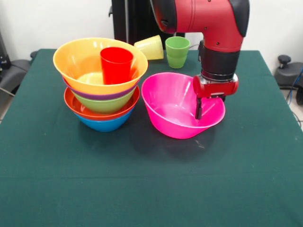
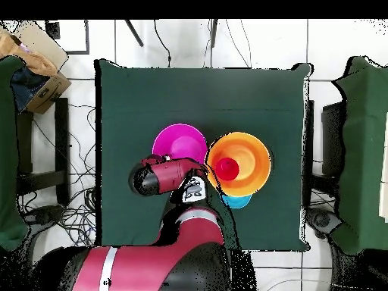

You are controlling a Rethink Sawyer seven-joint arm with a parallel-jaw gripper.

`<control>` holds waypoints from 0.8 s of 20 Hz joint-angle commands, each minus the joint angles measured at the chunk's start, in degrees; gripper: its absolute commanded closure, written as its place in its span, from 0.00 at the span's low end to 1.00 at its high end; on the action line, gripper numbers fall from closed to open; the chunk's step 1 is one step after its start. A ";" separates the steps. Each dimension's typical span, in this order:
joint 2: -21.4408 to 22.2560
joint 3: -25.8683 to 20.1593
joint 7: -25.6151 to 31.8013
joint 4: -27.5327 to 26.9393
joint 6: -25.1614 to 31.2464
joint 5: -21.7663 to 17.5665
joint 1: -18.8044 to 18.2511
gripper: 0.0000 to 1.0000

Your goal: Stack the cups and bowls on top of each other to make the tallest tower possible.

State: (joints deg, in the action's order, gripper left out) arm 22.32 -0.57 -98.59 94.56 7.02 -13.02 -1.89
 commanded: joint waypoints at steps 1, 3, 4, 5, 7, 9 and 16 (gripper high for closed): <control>-7.82 -1.91 -4.45 1.47 -1.90 -3.83 -2.07 1.00; -7.66 -3.49 -3.81 1.94 -0.64 -3.58 -3.74 1.00; -7.08 -5.02 -2.84 2.55 0.77 -3.53 -5.42 1.00; -6.43 -5.59 -2.16 2.87 1.59 -3.68 -6.12 1.00; -5.20 -5.75 -1.58 3.03 2.55 -3.83 -6.58 1.00; -3.88 -6.33 -0.59 3.23 3.37 -4.37 -7.27 1.00; 13.20 -16.34 7.83 6.38 21.61 -0.17 -15.92 1.00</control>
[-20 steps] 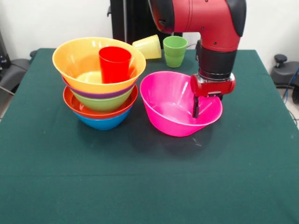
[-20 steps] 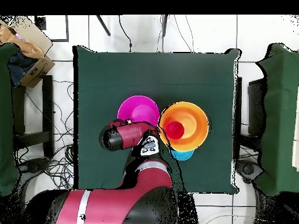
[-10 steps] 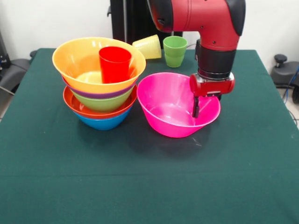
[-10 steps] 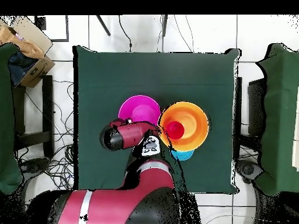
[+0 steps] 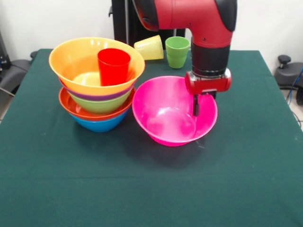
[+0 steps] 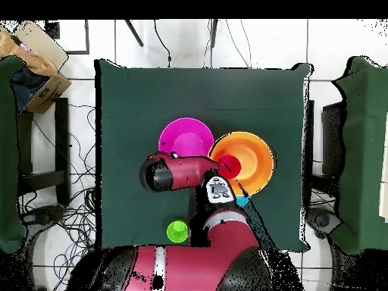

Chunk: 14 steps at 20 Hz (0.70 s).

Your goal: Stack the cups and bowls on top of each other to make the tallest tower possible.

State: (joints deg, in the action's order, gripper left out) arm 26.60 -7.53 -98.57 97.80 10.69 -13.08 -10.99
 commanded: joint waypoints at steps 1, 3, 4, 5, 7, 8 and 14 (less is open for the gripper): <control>10.31 -9.43 8.27 2.22 20.71 0.43 -6.83 1.00; 12.37 -10.40 8.86 0.92 25.88 1.28 -7.43 1.00; 13.11 -10.98 8.44 0.40 27.09 1.70 -7.84 1.00; 13.43 -11.07 8.00 -0.29 28.79 1.89 -7.87 1.00; 13.76 -11.54 7.48 -0.90 30.47 1.74 -8.35 1.00; 13.82 -11.65 6.45 -0.73 29.78 1.72 -8.57 1.00; 15.04 -14.27 6.17 -0.50 32.20 2.34 -10.58 0.00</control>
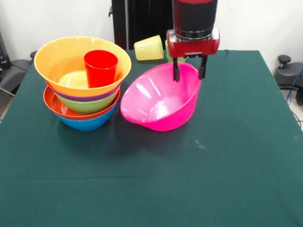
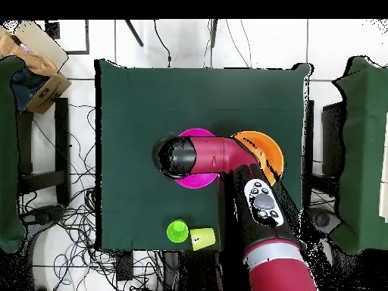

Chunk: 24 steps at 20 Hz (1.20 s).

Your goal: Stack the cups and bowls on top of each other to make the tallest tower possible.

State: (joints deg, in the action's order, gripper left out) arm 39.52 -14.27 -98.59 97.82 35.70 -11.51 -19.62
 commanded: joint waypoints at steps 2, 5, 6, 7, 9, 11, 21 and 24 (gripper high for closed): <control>3.44 -7.97 6.53 -2.35 10.70 0.87 -1.62 0.00; 5.65 -8.69 5.75 -5.85 17.04 1.95 -0.84 0.00; 6.05 -9.19 5.54 -6.87 18.67 2.53 -0.72 0.00; 6.60 -9.49 5.19 -7.80 19.70 2.99 -0.64 0.00; 7.25 -10.04 4.60 -9.58 22.28 3.76 -0.51 0.00; 8.38 -10.84 4.94 -10.11 23.76 4.33 -1.02 0.00; 10.72 -12.72 8.46 -7.98 25.52 3.37 -4.15 0.00; 8.50 -12.32 7.90 -5.04 20.32 1.33 -4.71 0.00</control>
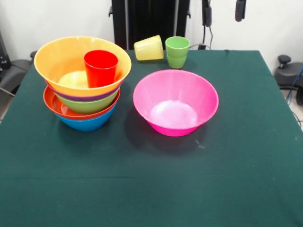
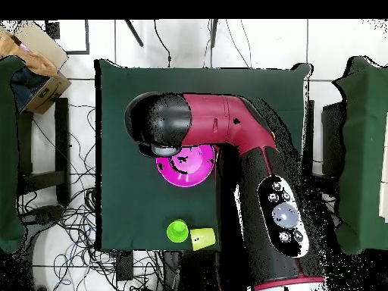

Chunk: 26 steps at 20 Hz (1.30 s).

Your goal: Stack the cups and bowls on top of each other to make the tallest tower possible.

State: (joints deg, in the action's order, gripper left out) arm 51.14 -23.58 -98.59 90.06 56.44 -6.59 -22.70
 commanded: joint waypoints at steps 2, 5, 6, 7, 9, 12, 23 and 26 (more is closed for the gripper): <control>-3.57 -3.47 8.06 5.41 -4.62 -4.10 -2.51 0.00; -3.40 -4.12 8.51 9.91 -10.90 -6.11 -3.58 0.00; -3.50 -4.16 8.05 11.17 -12.86 -6.99 -3.71 0.00; -4.06 -4.06 7.65 11.96 -14.59 -8.20 -3.71 0.00; -5.89 -3.06 6.03 12.26 -16.11 -10.38 -2.94 0.00; -9.33 -0.96 3.27 10.34 -14.77 -12.21 -1.15 0.00; -12.72 -0.84 1.99 7.90 -11.21 -12.27 -1.04 0.00; -12.82 0.46 0.44 6.71 -8.82 -12.89 1.17 0.00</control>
State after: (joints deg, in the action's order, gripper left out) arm 40.88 -24.61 -98.59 95.33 42.60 -14.93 -24.58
